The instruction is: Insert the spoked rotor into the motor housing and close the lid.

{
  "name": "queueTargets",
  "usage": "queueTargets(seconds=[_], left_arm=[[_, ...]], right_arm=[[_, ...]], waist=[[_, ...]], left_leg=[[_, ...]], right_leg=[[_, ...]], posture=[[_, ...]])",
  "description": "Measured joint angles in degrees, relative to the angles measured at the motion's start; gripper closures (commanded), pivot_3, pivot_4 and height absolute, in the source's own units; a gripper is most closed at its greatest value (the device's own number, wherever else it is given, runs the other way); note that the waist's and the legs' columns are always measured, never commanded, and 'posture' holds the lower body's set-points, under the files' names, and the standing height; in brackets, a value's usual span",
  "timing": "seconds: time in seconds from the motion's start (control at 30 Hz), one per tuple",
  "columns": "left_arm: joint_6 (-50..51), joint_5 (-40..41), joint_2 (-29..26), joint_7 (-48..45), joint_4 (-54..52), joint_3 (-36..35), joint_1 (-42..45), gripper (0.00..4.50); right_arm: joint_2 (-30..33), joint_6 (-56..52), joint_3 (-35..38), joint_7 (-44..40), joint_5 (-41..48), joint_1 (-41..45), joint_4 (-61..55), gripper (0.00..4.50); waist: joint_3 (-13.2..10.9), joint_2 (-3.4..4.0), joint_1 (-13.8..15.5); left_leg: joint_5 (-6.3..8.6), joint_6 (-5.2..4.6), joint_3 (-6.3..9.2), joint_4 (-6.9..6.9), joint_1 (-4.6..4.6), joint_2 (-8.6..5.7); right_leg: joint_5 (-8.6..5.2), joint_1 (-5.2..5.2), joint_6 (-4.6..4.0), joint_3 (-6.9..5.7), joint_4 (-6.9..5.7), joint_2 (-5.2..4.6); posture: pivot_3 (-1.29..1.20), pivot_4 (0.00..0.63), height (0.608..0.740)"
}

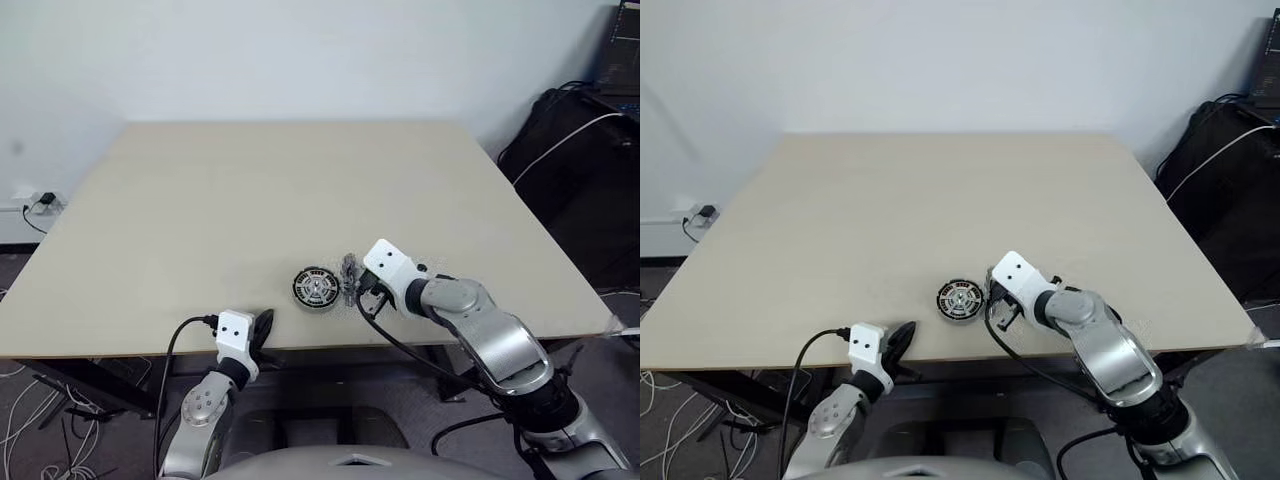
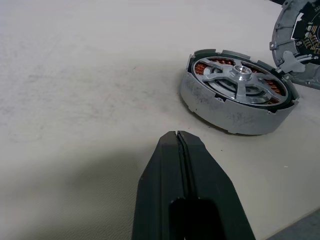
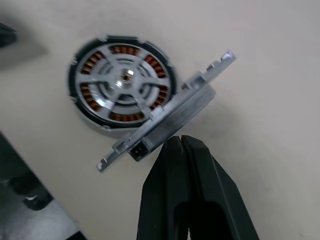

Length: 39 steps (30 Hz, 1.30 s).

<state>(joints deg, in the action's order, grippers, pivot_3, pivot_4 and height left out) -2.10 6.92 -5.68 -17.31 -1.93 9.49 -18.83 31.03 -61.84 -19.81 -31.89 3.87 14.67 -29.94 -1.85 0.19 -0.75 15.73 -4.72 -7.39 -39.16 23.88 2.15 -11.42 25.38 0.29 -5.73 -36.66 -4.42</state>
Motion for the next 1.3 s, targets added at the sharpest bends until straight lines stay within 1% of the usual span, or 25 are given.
queueTargets(seconds=[0.13,0.27,0.5,0.67,1.0,1.3], left_arm=[[0.13,0.01,0.05,0.08,0.00,-0.18,0.03,4.50],[0.17,0.01,0.04,0.10,-0.01,-0.24,0.04,4.50],[0.22,0.01,0.04,0.11,-0.07,-0.43,0.08,4.50],[0.22,0.01,0.00,0.12,-0.13,-0.50,-0.07,4.50],[0.23,0.00,0.04,0.55,-0.40,-0.71,-0.60,4.50],[0.23,0.00,0.05,0.87,-0.41,-0.70,-0.67,4.50]], right_arm=[[-0.95,0.31,0.24,-1.27,2.48,0.00,0.44,4.44],[-3.16,1.28,0.58,-1.53,4.30,0.31,3.13,4.44],[-8.84,2.78,-0.19,-0.06,4.52,3.11,10.43,4.44],[-11.00,4.39,-1.01,0.58,4.40,4.68,14.40,4.44],[-13.72,7.02,-2.61,0.60,4.14,6.39,21.87,4.44],[-14.76,13.08,-2.26,0.49,3.39,7.28,27.54,4.44]], waist=[[-0.01,-0.01,0.05],[-0.02,-0.03,0.05],[-0.02,-0.03,-0.01],[-0.01,-0.03,-0.01],[0.01,0.00,-0.05],[0.32,0.11,-0.04]], left_leg=[[0.00,0.00,0.00,0.00,0.00,0.01],[0.00,0.00,-0.01,0.00,-0.02,0.00],[0.00,0.01,-0.01,0.00,-0.01,0.01],[0.00,0.01,-0.04,-0.01,-0.01,0.00],[-0.01,0.01,-0.05,-0.03,-0.03,0.00],[-0.01,0.01,-0.05,-0.04,-0.12,0.00]], right_leg=[[0.00,0.01,0.00,0.00,0.00,0.01],[0.00,0.00,0.00,0.00,-0.04,0.01],[0.00,0.01,0.00,0.01,-0.05,0.02],[0.01,0.00,0.00,0.02,-0.06,0.01],[0.02,0.00,0.00,0.03,-0.11,0.01],[0.02,-0.10,0.00,0.04,-0.14,0.00]], posture=[[0.00,0.000,0.740],[0.00,0.000,0.740],[0.00,0.000,0.740],[0.00,0.000,0.740],[0.00,0.000,0.740],[0.00,0.000,0.740]])
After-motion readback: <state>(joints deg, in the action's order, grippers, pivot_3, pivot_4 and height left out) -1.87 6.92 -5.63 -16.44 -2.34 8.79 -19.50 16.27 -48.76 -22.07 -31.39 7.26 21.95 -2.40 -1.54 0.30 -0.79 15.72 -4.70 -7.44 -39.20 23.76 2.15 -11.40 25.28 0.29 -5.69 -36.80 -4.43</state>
